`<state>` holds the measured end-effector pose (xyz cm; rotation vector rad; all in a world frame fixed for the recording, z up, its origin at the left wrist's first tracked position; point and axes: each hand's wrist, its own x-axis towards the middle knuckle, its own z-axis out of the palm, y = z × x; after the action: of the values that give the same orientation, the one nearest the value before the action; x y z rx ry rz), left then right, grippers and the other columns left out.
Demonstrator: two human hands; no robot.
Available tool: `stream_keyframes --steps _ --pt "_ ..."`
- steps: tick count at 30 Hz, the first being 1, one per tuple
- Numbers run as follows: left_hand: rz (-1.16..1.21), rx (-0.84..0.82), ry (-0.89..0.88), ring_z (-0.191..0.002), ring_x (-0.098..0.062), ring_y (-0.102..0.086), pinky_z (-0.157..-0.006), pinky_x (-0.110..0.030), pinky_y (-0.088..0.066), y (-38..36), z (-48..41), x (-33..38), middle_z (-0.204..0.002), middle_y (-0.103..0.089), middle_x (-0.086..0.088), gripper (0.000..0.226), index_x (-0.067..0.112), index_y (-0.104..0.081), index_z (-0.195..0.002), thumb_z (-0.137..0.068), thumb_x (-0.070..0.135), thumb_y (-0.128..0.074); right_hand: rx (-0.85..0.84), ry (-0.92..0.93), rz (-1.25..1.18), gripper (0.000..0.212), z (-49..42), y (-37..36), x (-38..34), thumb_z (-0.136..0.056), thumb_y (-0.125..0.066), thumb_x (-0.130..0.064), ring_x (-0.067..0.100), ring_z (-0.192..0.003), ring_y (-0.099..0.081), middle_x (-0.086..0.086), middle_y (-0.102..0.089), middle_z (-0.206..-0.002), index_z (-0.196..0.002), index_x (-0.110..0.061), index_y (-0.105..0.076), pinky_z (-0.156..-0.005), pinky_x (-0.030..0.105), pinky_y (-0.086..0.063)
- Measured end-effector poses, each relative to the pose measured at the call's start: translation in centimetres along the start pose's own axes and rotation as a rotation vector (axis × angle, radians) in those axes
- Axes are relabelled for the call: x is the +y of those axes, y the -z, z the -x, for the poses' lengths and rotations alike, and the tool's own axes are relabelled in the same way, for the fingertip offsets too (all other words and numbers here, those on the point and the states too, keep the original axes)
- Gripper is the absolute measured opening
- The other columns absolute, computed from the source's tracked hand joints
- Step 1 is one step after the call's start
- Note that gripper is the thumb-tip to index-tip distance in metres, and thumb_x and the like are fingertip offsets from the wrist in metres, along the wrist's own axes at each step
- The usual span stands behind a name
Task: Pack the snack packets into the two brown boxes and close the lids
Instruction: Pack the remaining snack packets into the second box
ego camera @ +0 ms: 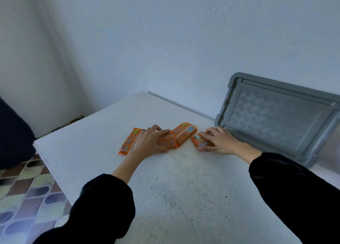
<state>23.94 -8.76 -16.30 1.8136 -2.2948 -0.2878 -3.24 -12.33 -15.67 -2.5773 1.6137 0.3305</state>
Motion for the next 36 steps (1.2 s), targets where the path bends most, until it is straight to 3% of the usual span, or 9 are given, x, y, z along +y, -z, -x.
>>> stream_keyframes --steps 3,5,8,12,16,23,26,30,36 --pt "-0.027 -0.007 -0.008 -0.102 -0.019 -0.053 -0.083 -0.031 -0.041 0.2 0.4 0.5 -0.120 -0.049 0.000 0.074 0.028 -0.042 -0.138 -0.073 0.052 -0.069 0.009 0.004 0.082 0.102 1.3 0.2 -0.3 -0.063 -0.006 -0.090 0.024 -0.127 -0.030 0.006 -0.037 -0.132 -0.145 -0.032 -0.023 -0.108 0.045 -0.025" --pt "-0.035 -0.009 -0.012 -0.098 -0.017 -0.053 -0.074 -0.026 -0.037 0.3 0.7 0.7 -0.117 -0.051 0.000 0.074 0.028 -0.043 -0.137 -0.073 0.054 -0.069 0.017 0.003 0.045 0.092 1.7 0.4 0.0 -0.069 -0.027 -0.085 0.022 -0.123 -0.035 0.005 -0.042 -0.127 -0.144 -0.031 -0.027 -0.104 0.040 -0.028" --pt "-0.044 -0.024 -0.007 -0.105 -0.017 -0.051 -0.073 -0.023 -0.034 0.4 1.1 1.1 -0.122 -0.049 0.001 0.074 0.030 -0.039 -0.139 -0.075 0.054 -0.067 -0.005 0.016 -0.159 0.080 2.1 0.7 0.2 -0.078 -0.062 -0.056 0.021 -0.126 -0.038 0.005 -0.041 -0.136 -0.145 -0.029 -0.027 -0.104 0.034 -0.034" --pt "-0.002 -0.035 0.010 -0.108 -0.016 -0.051 -0.072 -0.023 -0.034 0.5 1.4 1.6 -0.124 -0.052 0.001 0.071 0.030 -0.040 -0.139 -0.077 0.049 -0.067 -0.039 0.019 -0.262 0.075 2.1 0.6 -0.5 -0.082 -0.065 -0.041 0.023 -0.124 -0.044 0.007 -0.044 -0.136 -0.145 -0.027 -0.026 -0.097 0.027 -0.035" --pt "0.032 0.012 0.005 -0.093 -0.013 -0.051 -0.058 -0.019 -0.029 1.0 1.9 2.2 -0.116 -0.057 -0.001 0.067 0.029 -0.047 -0.135 -0.075 0.046 -0.070 0.076 -0.064 -0.289 0.078 2.2 1.0 -0.9 -0.068 -0.079 -0.039 0.024 -0.119 -0.049 0.007 -0.053 -0.129 -0.136 -0.028 -0.043 -0.091 0.029 -0.039" --pt "0.076 0.051 -0.087 -0.098 -0.018 -0.059 -0.079 -0.029 -0.047 3.2 1.9 5.4 -0.115 -0.061 -0.004 0.068 0.024 -0.052 -0.131 -0.071 0.044 -0.075 0.129 -0.089 -0.282 0.078 5.8 4.2 -0.3 -0.065 -0.080 -0.036 0.022 -0.116 -0.051 0.004 -0.054 -0.130 -0.134 -0.028 -0.045 -0.093 0.034 -0.044" --pt "0.074 0.088 -0.160 -0.097 -0.017 -0.059 -0.078 -0.029 -0.047 4.9 2.0 8.0 -0.112 -0.062 -0.001 0.065 0.027 -0.053 -0.130 -0.071 0.046 -0.074 0.162 -0.107 -0.238 0.078 8.7 6.5 0.2 -0.065 -0.079 -0.040 0.020 -0.116 -0.050 0.001 -0.054 -0.130 -0.134 -0.031 -0.044 -0.092 0.035 -0.045" --pt "0.066 0.099 -0.306 -0.094 -0.013 -0.060 -0.081 -0.029 -0.051 6.7 2.7 12.2 -0.110 -0.065 0.001 0.064 0.030 -0.054 -0.128 -0.070 0.048 -0.074 0.182 -0.147 -0.258 0.074 14.2 9.1 0.8 -0.066 -0.079 -0.042 0.017 -0.111 -0.053 -0.003 -0.056 -0.125 -0.132 -0.035 -0.045 -0.078 0.026 -0.041" --pt "0.077 0.060 -0.548 -0.089 -0.007 -0.058 -0.081 -0.028 -0.052 8.4 4.9 20.0 -0.110 -0.065 0.003 0.064 0.028 -0.056 -0.125 -0.068 0.047 -0.076 0.225 -0.266 -0.287 0.079 23.6 10.0 1.6 -0.064 -0.079 -0.044 0.019 -0.107 -0.056 0.000 -0.058 -0.123 -0.134 -0.034 -0.042 -0.078 0.028 -0.045"
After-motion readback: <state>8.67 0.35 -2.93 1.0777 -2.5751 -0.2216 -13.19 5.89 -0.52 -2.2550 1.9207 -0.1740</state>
